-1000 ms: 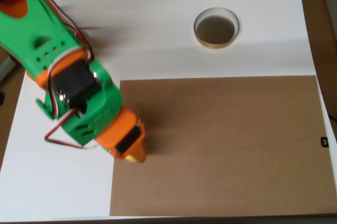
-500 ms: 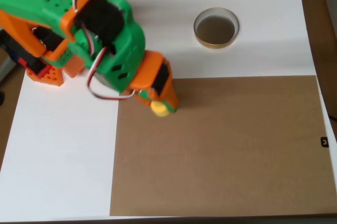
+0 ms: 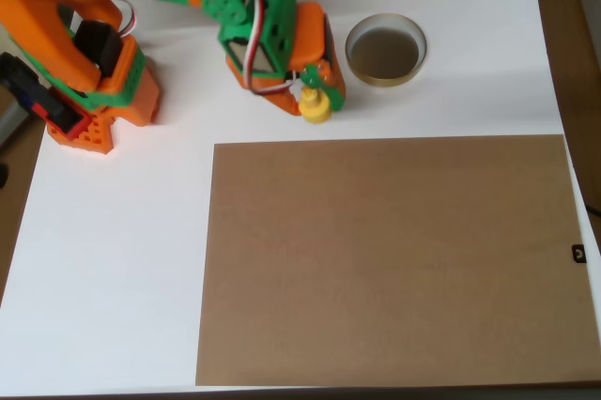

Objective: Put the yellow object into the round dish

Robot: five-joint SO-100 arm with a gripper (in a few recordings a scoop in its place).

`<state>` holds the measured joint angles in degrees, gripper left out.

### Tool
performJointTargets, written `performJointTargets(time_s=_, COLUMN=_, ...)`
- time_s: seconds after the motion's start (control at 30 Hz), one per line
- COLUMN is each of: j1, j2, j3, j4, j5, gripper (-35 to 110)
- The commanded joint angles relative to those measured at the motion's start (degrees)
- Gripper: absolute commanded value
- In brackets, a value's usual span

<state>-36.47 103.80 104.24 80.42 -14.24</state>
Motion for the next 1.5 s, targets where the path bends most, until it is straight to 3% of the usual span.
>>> performJointTargets(time_s=0.0, j1=-4.48, j2=-0.26, j3=-3.6, j4=1.32, j5=-0.18, gripper=0)
performJointTargets(time_s=0.43, j1=-19.51, j2=-15.03, j3=-17.05, j4=4.75, j5=-0.88, gripper=0)
performJointTargets(time_s=0.93, j1=-21.18, j2=-28.04, j3=-27.86, j4=3.78, j5=-1.85, gripper=0)
performJointTargets(time_s=1.47, j1=-23.03, j2=-46.41, j3=-52.03, j4=9.32, j5=-1.23, gripper=0)
